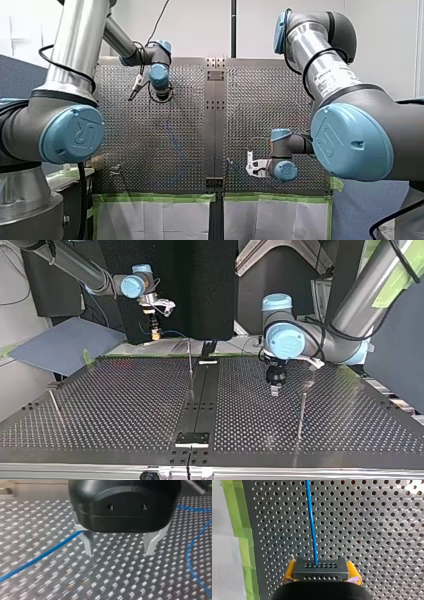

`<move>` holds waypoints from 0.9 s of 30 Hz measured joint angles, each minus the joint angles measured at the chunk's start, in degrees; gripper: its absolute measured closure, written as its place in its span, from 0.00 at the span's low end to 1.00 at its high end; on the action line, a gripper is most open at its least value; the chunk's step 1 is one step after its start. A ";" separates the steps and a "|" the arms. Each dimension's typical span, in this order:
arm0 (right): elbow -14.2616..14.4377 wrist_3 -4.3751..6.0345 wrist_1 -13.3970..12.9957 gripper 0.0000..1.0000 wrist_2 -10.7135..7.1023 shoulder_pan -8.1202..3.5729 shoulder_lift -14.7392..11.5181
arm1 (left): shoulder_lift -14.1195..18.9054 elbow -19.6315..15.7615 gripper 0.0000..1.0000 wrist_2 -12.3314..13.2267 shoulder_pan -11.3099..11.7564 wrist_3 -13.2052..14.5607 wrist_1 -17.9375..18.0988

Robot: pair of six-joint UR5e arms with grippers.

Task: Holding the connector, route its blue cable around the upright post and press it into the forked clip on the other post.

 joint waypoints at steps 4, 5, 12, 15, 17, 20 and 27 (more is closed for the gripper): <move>0.02 0.00 0.01 1.00 0.00 0.00 0.00 | -1.72 -0.01 0.00 -1.75 -1.38 0.82 -0.26; 0.02 0.00 0.02 1.00 0.00 0.00 0.00 | -2.14 -0.01 0.00 -2.21 -1.69 0.90 -0.23; 0.01 0.00 0.05 1.00 0.01 -0.06 0.00 | -4.57 -0.04 0.00 -4.35 -3.29 1.06 0.68; 0.00 0.00 0.06 1.00 0.00 -0.07 0.00 | -5.44 -0.02 0.00 -5.18 -4.09 1.63 1.14; -0.01 0.00 0.04 1.00 -0.01 -0.07 0.00 | -6.28 -0.02 0.00 -6.01 -4.77 2.10 1.61; 0.00 0.00 0.03 1.00 -0.01 -0.05 0.00 | -7.81 -0.02 0.00 -7.54 -5.49 2.48 2.77; -0.01 0.00 0.00 1.00 0.00 0.04 0.00 | -11.35 -0.04 0.00 -11.16 -5.89 2.63 4.12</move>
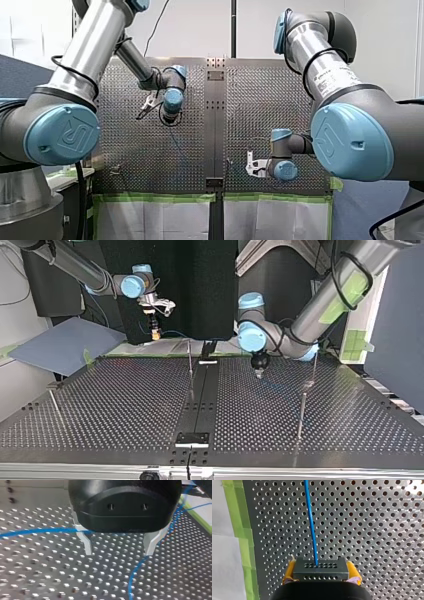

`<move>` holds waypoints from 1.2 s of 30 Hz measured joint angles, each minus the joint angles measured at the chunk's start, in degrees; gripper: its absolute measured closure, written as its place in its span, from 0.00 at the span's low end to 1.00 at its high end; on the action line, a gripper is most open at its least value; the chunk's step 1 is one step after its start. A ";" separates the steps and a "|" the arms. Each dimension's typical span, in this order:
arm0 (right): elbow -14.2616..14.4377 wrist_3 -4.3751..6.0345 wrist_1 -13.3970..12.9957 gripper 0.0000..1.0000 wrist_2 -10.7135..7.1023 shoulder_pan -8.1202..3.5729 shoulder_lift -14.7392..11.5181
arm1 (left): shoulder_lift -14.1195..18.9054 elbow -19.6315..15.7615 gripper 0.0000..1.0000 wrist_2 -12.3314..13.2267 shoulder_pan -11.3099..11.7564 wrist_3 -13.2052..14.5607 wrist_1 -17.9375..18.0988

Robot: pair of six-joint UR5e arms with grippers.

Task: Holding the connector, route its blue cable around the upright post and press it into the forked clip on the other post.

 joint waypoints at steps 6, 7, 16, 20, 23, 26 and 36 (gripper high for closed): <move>0.00 0.03 -0.12 1.00 0.01 0.07 0.00 | -1.12 -0.80 0.00 -2.15 -0.05 0.02 1.10; -0.01 0.05 -0.13 1.00 0.02 0.08 0.01 | -1.37 -0.95 0.00 -2.25 -0.09 0.04 1.29; -0.01 0.25 -0.17 1.00 -0.01 0.13 0.00 | -5.76 -1.31 0.00 -2.41 -1.22 0.33 3.53; -0.04 0.28 -0.23 1.00 -0.04 0.06 0.00 | -7.76 -1.32 0.00 -2.55 -1.54 0.33 5.00; -0.05 0.28 -0.31 1.00 -0.07 -0.09 0.00 | -9.32 -1.33 0.00 -2.60 -1.66 0.31 5.25; -0.06 0.27 -0.28 1.00 -0.09 -0.12 0.00 | -10.91 -1.33 0.00 -2.52 -1.75 0.29 5.28; -0.05 0.27 -0.33 1.00 -0.09 -0.17 0.00 | -13.07 -1.33 0.00 0.30 -2.36 -0.34 5.52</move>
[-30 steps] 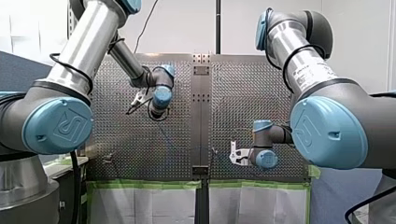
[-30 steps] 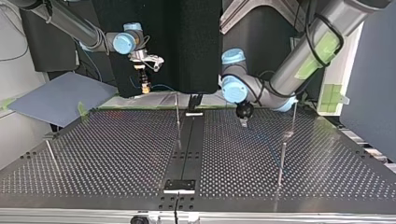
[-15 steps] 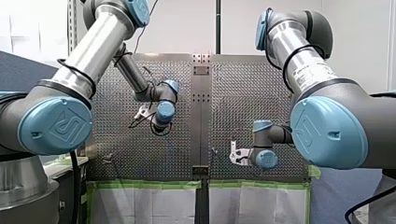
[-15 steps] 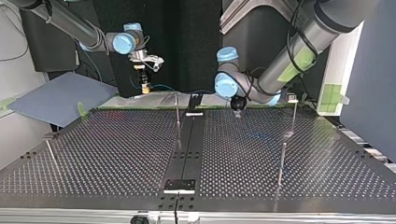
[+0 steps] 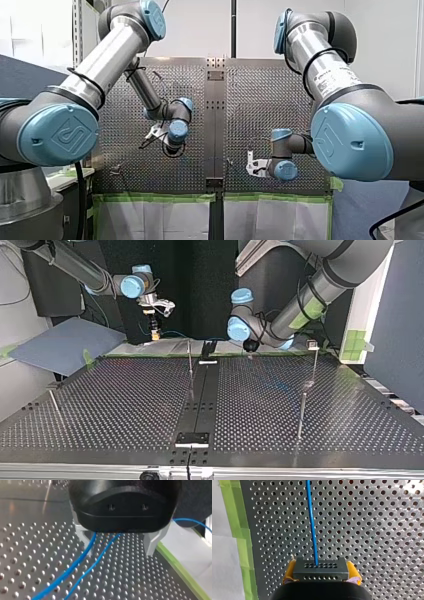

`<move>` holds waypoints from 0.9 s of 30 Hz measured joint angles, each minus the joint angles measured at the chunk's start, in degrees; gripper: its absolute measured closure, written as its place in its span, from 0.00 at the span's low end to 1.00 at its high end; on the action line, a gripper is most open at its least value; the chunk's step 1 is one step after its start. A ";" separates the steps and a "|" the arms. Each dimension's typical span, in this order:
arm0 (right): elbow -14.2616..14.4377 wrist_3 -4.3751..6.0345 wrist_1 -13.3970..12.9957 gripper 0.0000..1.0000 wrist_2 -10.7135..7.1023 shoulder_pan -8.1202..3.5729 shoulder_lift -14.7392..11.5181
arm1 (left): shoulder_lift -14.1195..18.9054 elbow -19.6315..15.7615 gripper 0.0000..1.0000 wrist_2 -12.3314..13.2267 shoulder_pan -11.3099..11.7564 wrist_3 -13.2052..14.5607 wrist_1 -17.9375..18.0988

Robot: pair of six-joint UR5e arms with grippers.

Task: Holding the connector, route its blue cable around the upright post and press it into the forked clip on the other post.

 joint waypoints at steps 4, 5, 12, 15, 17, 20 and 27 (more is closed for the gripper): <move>-0.01 0.00 -0.01 1.00 0.00 -0.04 0.00 | -0.05 -0.06 0.00 1.63 -0.93 -1.05 0.07; 0.00 0.00 -0.01 1.00 0.00 -0.04 0.00 | -0.06 -0.07 0.00 2.07 -1.22 -1.40 0.15; -0.02 -0.04 0.08 1.00 0.00 -0.07 0.00 | -0.17 -0.08 0.00 5.55 -4.44 -4.80 1.47; -0.01 -0.07 0.19 1.00 0.00 -0.01 0.01 | -0.89 -0.09 0.00 6.06 -5.77 -6.13 1.48; -0.01 -0.05 0.16 1.00 0.00 0.07 0.01 | -1.67 -0.09 0.00 6.13 -6.67 -6.81 1.58; -0.02 -0.06 0.16 1.00 0.00 0.09 0.01 | -3.26 -0.09 0.00 6.18 -7.87 -7.35 2.20; -0.06 -0.01 0.02 1.00 0.00 0.14 0.01 | -6.09 0.12 0.00 6.91 -9.26 -8.16 3.49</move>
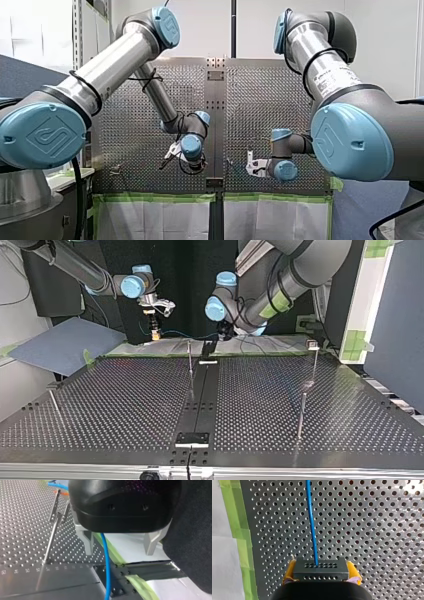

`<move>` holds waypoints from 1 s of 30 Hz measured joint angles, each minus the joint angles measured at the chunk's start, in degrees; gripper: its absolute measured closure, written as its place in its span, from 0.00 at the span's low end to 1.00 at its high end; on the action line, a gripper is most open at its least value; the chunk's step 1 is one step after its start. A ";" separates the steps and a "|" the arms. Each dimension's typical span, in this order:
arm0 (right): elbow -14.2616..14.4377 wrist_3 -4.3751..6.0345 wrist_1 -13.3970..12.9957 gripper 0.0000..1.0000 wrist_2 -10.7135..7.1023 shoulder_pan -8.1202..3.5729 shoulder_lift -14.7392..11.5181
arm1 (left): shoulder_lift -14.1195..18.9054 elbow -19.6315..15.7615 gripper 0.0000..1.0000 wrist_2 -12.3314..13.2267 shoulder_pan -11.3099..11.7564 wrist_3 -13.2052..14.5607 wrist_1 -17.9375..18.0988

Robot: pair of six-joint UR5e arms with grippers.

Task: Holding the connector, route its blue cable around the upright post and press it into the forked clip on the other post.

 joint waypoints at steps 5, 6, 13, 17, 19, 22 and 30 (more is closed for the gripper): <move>-0.01 0.01 -0.03 1.00 -0.01 0.06 0.00 | -0.24 0.16 0.00 2.10 -0.33 -2.08 2.08; -0.01 0.01 -0.03 1.00 -0.02 0.06 0.00 | -0.24 0.19 0.00 2.70 -0.44 -2.70 2.71; -0.02 0.02 -0.05 1.00 -0.04 0.07 -0.01 | -0.25 0.20 0.00 6.04 -1.46 -6.37 6.38; -0.11 0.06 -0.09 1.00 -0.14 0.04 0.00 | -0.25 0.17 0.00 6.62 -2.26 -8.50 8.50; -0.27 0.08 -0.04 1.00 -0.37 0.02 0.00 | -0.25 0.18 0.00 6.49 -2.81 -9.60 9.59; -0.49 0.09 -0.04 1.00 -1.49 -0.01 -0.01 | -0.27 0.17 0.00 5.54 -3.66 -11.23 11.11; -0.62 0.52 -1.08 1.00 -5.83 -0.23 0.00 | -0.32 -0.06 0.00 1.79 -5.93 -15.28 13.61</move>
